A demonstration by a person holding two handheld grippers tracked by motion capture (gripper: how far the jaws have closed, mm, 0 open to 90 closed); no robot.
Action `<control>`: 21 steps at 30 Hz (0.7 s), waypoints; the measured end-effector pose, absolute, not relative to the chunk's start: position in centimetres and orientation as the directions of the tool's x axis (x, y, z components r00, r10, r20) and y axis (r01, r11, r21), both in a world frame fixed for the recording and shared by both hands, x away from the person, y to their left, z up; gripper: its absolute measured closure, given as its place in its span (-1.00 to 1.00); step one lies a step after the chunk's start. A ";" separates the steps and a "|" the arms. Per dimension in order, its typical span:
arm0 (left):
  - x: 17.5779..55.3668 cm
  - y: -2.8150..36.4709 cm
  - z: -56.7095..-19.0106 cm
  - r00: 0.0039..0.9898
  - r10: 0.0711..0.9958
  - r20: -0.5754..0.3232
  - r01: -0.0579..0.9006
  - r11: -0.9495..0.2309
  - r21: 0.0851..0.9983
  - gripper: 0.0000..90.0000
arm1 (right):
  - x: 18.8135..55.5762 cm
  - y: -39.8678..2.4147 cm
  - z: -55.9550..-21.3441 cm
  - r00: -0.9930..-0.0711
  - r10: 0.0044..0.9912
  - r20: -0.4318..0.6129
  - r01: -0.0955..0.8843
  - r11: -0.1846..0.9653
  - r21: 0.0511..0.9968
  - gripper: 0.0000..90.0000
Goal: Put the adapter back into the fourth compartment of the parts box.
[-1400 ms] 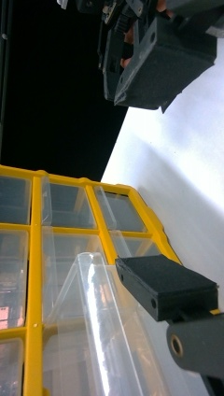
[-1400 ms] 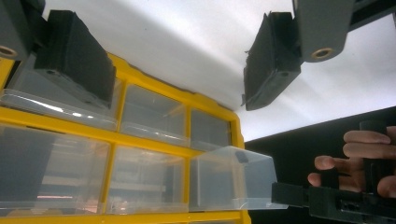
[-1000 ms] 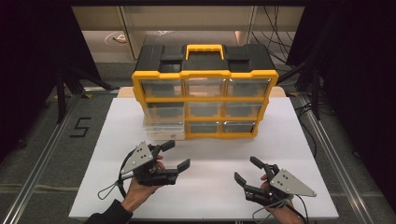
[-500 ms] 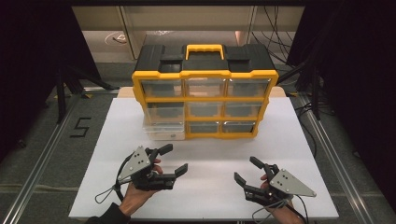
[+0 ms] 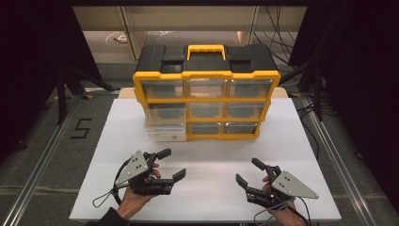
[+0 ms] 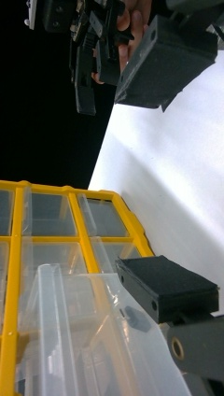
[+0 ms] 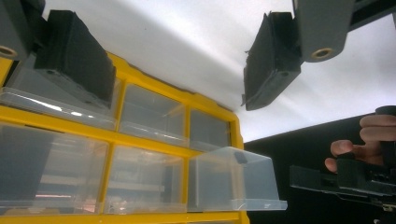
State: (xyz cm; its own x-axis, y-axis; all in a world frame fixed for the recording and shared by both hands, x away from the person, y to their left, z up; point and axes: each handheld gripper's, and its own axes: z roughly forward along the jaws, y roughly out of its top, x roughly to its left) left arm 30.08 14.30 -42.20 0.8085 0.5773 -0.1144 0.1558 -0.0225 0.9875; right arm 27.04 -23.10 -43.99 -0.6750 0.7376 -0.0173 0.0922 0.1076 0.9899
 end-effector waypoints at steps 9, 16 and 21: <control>29.9 14.6 -42.5 0.801 0.586 -0.118 0.168 -0.032 0.985 -0.64 | 27.0 -23.1 -44.0 -0.674 0.738 -0.020 0.091 0.109 0.990 -0.42; 29.6 15.0 -42.8 0.798 0.585 -0.143 0.178 -0.003 0.984 -0.65 | 27.0 -23.0 -44.0 -0.674 0.738 -0.021 0.091 0.111 0.990 -0.42; 29.5 14.8 -43.2 0.798 0.587 -0.134 0.177 -0.015 0.984 -0.64 | 27.0 -23.1 -43.9 -0.674 0.738 -0.023 0.089 0.112 0.990 -0.42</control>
